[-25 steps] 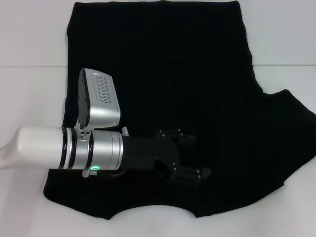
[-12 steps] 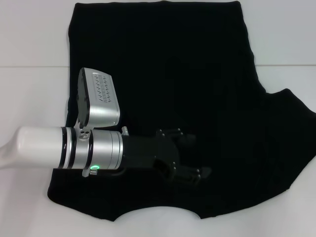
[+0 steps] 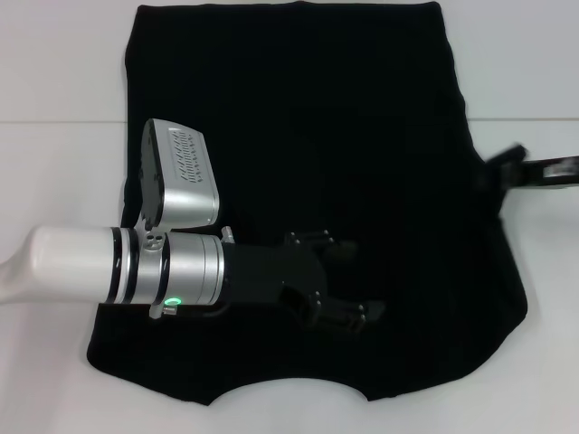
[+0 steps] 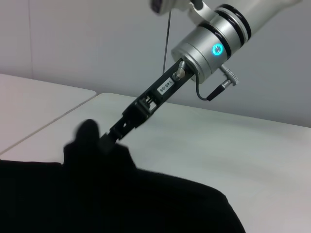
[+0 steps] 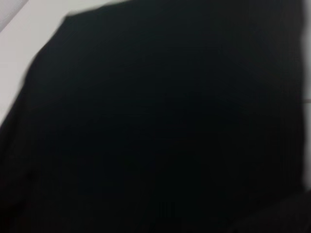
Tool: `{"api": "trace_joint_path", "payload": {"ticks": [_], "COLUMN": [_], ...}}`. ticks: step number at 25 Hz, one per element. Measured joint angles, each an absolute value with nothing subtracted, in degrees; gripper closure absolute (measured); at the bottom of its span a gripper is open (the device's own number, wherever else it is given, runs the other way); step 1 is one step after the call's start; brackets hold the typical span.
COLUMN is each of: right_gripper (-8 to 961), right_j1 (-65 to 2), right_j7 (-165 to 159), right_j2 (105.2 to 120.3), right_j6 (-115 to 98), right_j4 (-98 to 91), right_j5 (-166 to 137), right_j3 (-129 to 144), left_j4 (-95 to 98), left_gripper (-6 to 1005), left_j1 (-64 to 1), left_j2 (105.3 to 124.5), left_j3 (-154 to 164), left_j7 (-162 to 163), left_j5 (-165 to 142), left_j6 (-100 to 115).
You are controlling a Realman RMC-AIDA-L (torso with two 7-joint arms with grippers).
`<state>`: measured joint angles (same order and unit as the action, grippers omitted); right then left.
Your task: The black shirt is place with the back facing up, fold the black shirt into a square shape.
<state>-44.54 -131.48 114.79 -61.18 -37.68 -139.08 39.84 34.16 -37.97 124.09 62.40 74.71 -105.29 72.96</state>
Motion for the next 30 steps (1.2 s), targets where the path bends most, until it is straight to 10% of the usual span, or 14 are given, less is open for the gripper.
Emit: {"api": "trace_joint_path", "payload": {"ticks": [7,21,30], "right_gripper": [942,800,391], "right_j1": [-48.55,-47.21,-41.83], "right_j7": [-133.14,-133.16,-126.99], "right_j2": [117.0,116.89,116.05], "right_j6": [-63.83,-65.08,-67.94], "right_j4": [-36.48,-39.94,-41.12], "right_j5": [-139.35,-134.5,-123.8], "right_j3": [48.09,48.3,48.16], "left_j4": [34.43,34.54,36.42], "left_gripper": [102,117,127], "left_j1": [-37.75,-37.16,-35.36], "left_j2": [124.1,123.94,123.0], "left_j3": [61.88,59.18,55.51], "left_j7": [74.71,74.71,81.58], "left_j5": [-105.35,-105.76,-106.36], "left_j6": [72.94,72.37,74.77]}}
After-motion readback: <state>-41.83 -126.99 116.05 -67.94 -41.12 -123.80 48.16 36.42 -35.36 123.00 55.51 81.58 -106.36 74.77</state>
